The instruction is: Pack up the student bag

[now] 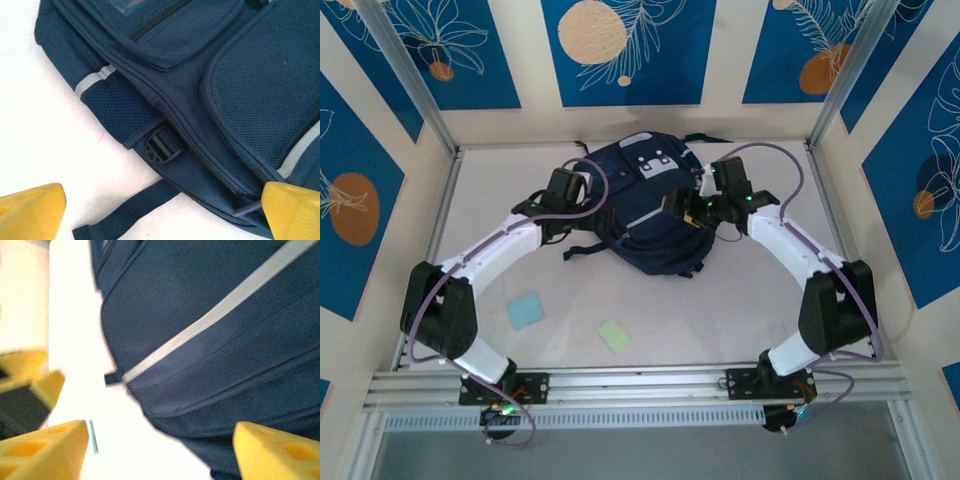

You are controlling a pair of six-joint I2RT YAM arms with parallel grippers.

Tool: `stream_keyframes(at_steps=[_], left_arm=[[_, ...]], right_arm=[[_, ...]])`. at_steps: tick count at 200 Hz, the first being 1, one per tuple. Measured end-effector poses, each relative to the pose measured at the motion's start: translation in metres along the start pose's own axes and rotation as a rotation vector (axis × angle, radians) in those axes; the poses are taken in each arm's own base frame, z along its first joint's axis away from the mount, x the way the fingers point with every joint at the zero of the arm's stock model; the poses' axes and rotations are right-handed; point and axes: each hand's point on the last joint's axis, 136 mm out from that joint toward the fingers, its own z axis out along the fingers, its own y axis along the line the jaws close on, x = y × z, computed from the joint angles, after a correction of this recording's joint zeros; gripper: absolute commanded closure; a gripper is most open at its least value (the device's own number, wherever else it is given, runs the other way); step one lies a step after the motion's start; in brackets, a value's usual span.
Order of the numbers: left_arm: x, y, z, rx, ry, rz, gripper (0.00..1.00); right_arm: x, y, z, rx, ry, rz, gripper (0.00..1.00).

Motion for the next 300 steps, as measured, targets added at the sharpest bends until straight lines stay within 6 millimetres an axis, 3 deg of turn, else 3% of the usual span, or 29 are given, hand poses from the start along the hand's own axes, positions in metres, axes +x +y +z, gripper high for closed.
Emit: stream_keyframes(at_steps=[9,14,39,75,100,129,165,211,239,270,300], left_arm=[[0.000,0.005,0.001,0.000,-0.002,-0.033,0.00],[-0.001,0.008,0.001,0.000,-0.004,-0.050,0.00],[0.003,0.034,0.005,-0.022,0.000,-0.161,0.00],[0.016,0.075,0.002,-0.067,-0.002,-0.311,0.00],[0.024,0.092,-0.006,-0.079,-0.020,-0.382,0.00],[0.027,0.099,-0.019,-0.073,-0.053,-0.421,0.00],[0.031,0.102,-0.027,-0.069,-0.071,-0.434,0.00],[0.038,0.101,-0.025,-0.059,-0.058,-0.444,0.00],[0.033,0.099,-0.025,-0.043,-0.073,-0.457,0.00],[0.029,0.098,-0.025,-0.030,-0.087,-0.466,0.00],[0.030,0.098,-0.024,-0.031,-0.084,-0.466,0.00]], right_arm=[[0.017,0.012,0.001,0.000,0.034,-0.067,0.12],[0.028,0.020,0.002,-0.005,0.064,-0.099,0.00],[0.088,0.045,0.016,-0.007,0.201,-0.265,0.01],[0.177,0.064,0.036,0.024,0.381,-0.501,0.01],[0.222,0.062,0.055,0.072,0.467,-0.642,0.01],[0.257,0.048,0.076,0.174,0.549,-0.776,0.01],[0.279,0.035,0.100,0.289,0.585,-0.904,0.00],[0.289,0.028,0.111,0.377,0.593,-0.964,0.08],[0.290,0.027,0.116,0.408,0.592,-0.966,0.23],[0.292,0.028,0.117,0.404,0.594,-0.937,0.49],[0.289,0.028,0.117,0.408,0.589,-0.928,0.51]])
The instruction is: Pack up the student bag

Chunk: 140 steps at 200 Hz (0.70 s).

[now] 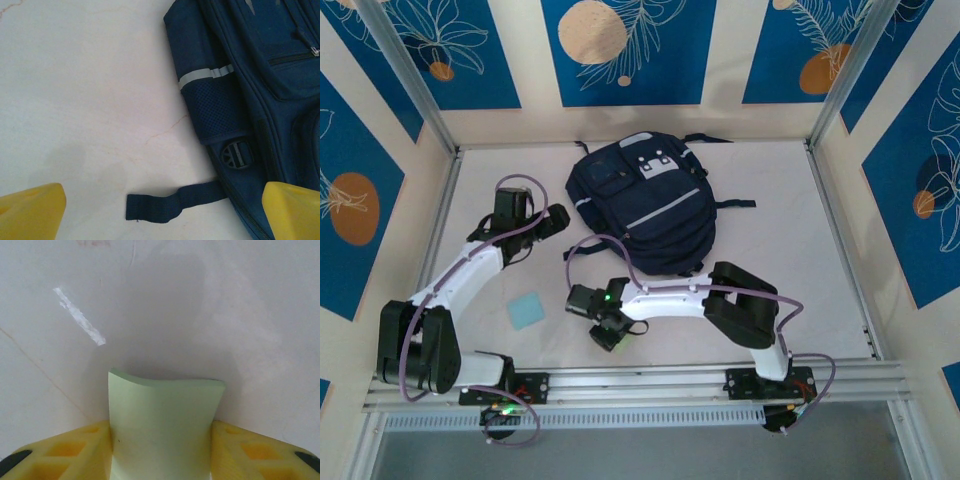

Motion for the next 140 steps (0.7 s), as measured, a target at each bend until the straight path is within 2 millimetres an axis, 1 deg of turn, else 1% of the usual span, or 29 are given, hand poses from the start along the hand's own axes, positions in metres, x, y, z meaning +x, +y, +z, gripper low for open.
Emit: stream_keyframes(at_steps=[19,37,50,65,71,84,92,95,99,102,120,123,140], left_arm=[[0.002,0.001,0.000,-0.004,0.007,0.000,0.00],[0.003,0.000,0.000,0.001,0.020,-0.001,0.00],[0.004,-0.004,0.000,0.017,0.028,0.005,0.00],[0.002,-0.015,-0.002,0.039,0.031,0.024,0.01],[0.000,-0.020,-0.002,0.046,0.029,0.036,0.02],[-0.003,-0.035,-0.004,0.066,0.027,0.082,0.04],[-0.004,-0.049,-0.005,0.086,0.025,0.124,0.08],[-0.004,-0.055,-0.005,0.094,0.025,0.137,0.10],[-0.004,-0.062,-0.006,0.105,0.023,0.164,0.12],[-0.003,-0.068,-0.006,0.114,0.024,0.177,0.13],[0.004,-0.101,-0.007,0.169,0.030,0.287,0.20],[0.006,-0.105,-0.006,0.174,0.031,0.303,0.20],[0.020,-0.134,-0.003,0.213,0.045,0.422,0.22]], right_arm=[[-0.001,-0.007,-0.002,0.003,0.002,0.024,0.51],[-0.005,-0.023,-0.012,0.004,-0.010,0.074,0.51],[-0.011,-0.041,-0.029,0.000,-0.046,0.134,0.51],[-0.021,-0.067,-0.058,-0.015,-0.116,0.217,0.51],[-0.025,-0.080,-0.071,-0.020,-0.151,0.257,0.50],[-0.031,-0.115,-0.100,-0.025,-0.226,0.359,0.50],[-0.032,-0.138,-0.115,-0.022,-0.269,0.426,0.50],[-0.032,-0.150,-0.121,-0.016,-0.288,0.458,0.50],[-0.031,-0.160,-0.126,-0.014,-0.302,0.487,0.50],[-0.030,-0.172,-0.132,-0.008,-0.318,0.518,0.50],[-0.018,-0.227,-0.150,0.028,-0.370,0.670,0.51],[-0.014,-0.239,-0.152,0.036,-0.377,0.703,0.51],[0.004,-0.284,-0.158,0.054,-0.394,0.846,0.53]])
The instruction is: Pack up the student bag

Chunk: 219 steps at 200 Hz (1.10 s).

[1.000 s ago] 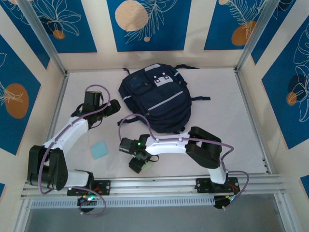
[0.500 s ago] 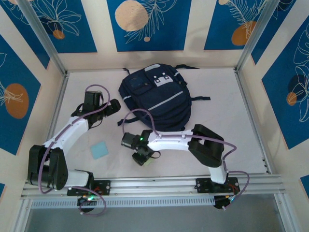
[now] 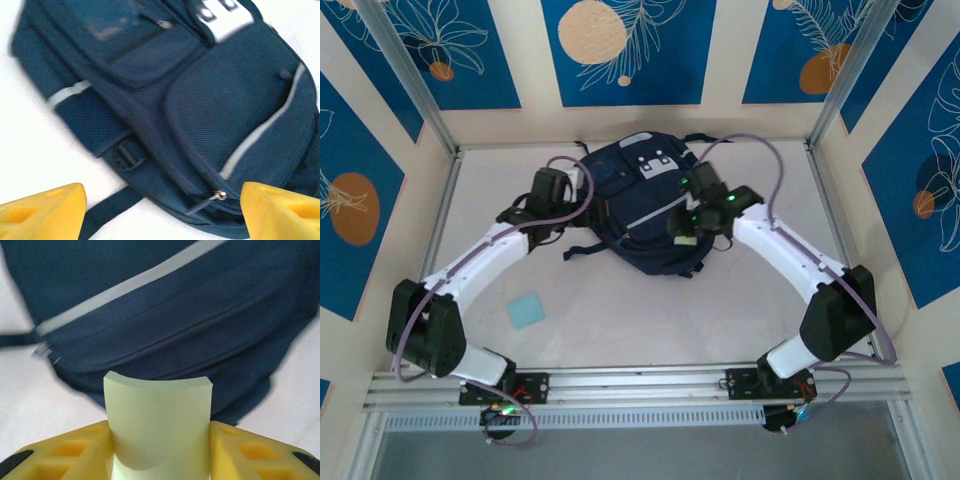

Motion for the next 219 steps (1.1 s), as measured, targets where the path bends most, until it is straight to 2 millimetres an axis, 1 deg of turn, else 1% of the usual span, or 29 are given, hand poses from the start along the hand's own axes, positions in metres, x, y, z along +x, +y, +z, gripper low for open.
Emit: stream_keyframes(at_steps=[10,30,49,68,82,96,117,134,153,167,180,184,188,196,205,219], left_arm=[[0.002,-0.017,0.008,0.015,0.013,0.069,0.22],[0.008,-0.052,0.028,0.051,0.042,0.208,0.21],[0.014,-0.082,0.048,0.083,0.072,0.332,0.21],[0.021,-0.110,0.067,0.105,0.097,0.450,0.22],[0.025,-0.126,0.078,0.113,0.108,0.524,0.22],[0.029,-0.141,0.089,0.121,0.116,0.589,0.22],[0.034,-0.153,0.102,0.121,0.135,0.662,0.22],[0.038,-0.157,0.113,0.118,0.150,0.701,0.22],[0.045,-0.153,0.125,0.094,0.181,0.734,0.22],[0.050,-0.146,0.134,0.062,0.204,0.760,0.25],[0.053,-0.140,0.142,0.030,0.222,0.784,0.32],[0.054,-0.137,0.145,0.019,0.227,0.789,0.38],[0.054,-0.136,0.147,0.009,0.229,0.793,0.48],[0.055,-0.131,0.150,-0.017,0.234,0.801,0.75],[0.055,-0.128,0.151,-0.030,0.237,0.814,1.00],[0.056,-0.130,0.151,-0.026,0.244,0.814,1.00]], right_arm=[[-0.011,-0.025,0.000,0.010,-0.008,0.086,0.53],[-0.025,-0.066,0.000,-0.006,-0.026,0.248,0.54],[-0.032,-0.095,0.000,-0.041,-0.037,0.379,0.53],[-0.036,-0.115,-0.001,-0.077,-0.050,0.474,0.52],[-0.038,-0.126,0.000,-0.099,-0.059,0.521,0.52],[-0.035,-0.133,0.002,-0.116,-0.057,0.558,0.52],[-0.027,-0.143,0.007,-0.127,-0.043,0.602,0.52],[-0.019,-0.149,0.011,-0.133,-0.031,0.630,0.52],[-0.011,-0.153,0.011,-0.139,-0.028,0.651,0.54],[-0.009,-0.153,0.006,-0.146,-0.037,0.655,0.54],[-0.011,-0.153,0.001,-0.153,-0.051,0.654,0.56],[-0.011,-0.153,-0.001,-0.155,-0.057,0.654,0.57],[-0.012,-0.153,-0.002,-0.158,-0.062,0.653,0.58],[-0.014,-0.152,-0.005,-0.164,-0.073,0.650,0.60],[-0.016,-0.152,-0.006,-0.172,-0.081,0.650,0.63],[-0.018,-0.151,-0.009,-0.183,-0.093,0.651,0.65]])
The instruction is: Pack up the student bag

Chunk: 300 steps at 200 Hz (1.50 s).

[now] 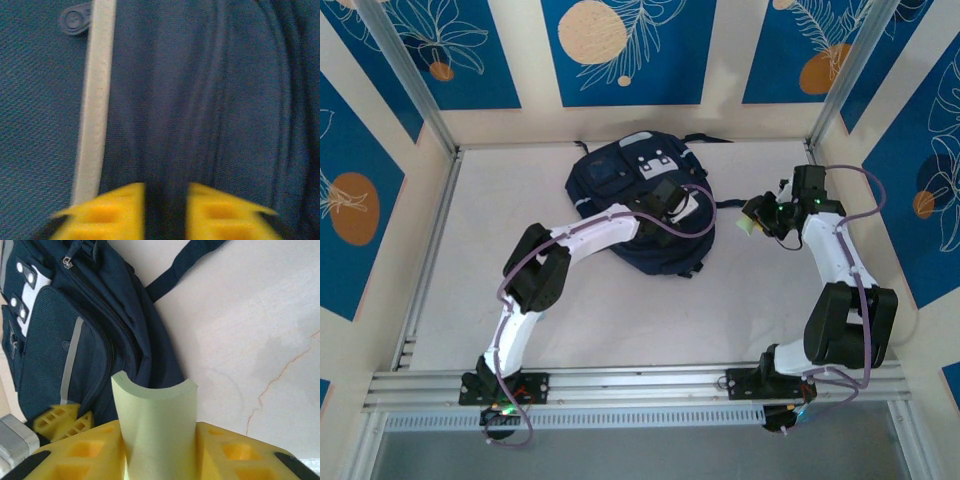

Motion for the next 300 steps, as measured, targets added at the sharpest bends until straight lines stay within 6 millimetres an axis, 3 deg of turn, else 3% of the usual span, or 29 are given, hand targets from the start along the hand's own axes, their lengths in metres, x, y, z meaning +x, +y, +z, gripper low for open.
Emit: stream_keyframes(at_steps=[42,90,113,146,162,183,195,210,254,300], left_arm=[[-0.006,0.003,-0.011,0.096,-0.025,-0.116,1.00],[-0.035,0.044,-0.064,0.267,-0.164,-0.395,1.00],[-0.039,0.055,-0.074,0.302,-0.190,-0.461,1.00],[-0.042,0.048,-0.076,0.344,-0.191,-0.496,1.00],[-0.043,0.047,-0.076,0.355,-0.193,-0.505,1.00],[-0.043,0.046,-0.075,0.362,-0.195,-0.519,1.00],[-0.041,0.045,-0.073,0.364,-0.195,-0.525,1.00],[-0.040,0.046,-0.071,0.364,-0.199,-0.534,1.00],[-0.042,0.045,-0.073,0.377,-0.216,-0.548,1.00],[-0.038,0.050,-0.069,0.371,-0.215,-0.575,1.00]], right_arm=[[0.006,0.003,-0.001,-0.035,0.014,0.007,0.65],[0.026,0.027,0.013,-0.109,0.064,0.012,0.64],[0.042,0.051,0.029,-0.152,0.116,-0.003,0.60],[0.058,0.080,0.071,-0.163,0.208,0.001,0.58],[0.060,0.094,0.093,-0.165,0.239,0.009,0.47],[0.062,0.109,0.114,-0.182,0.273,0.032,0.24],[0.062,0.115,0.118,-0.204,0.281,0.043,0.20],[0.063,0.120,0.119,-0.221,0.288,0.053,0.26],[0.064,0.145,0.126,-0.328,0.289,0.050,0.72],[0.070,0.160,0.144,-0.391,0.311,0.051,0.74]])
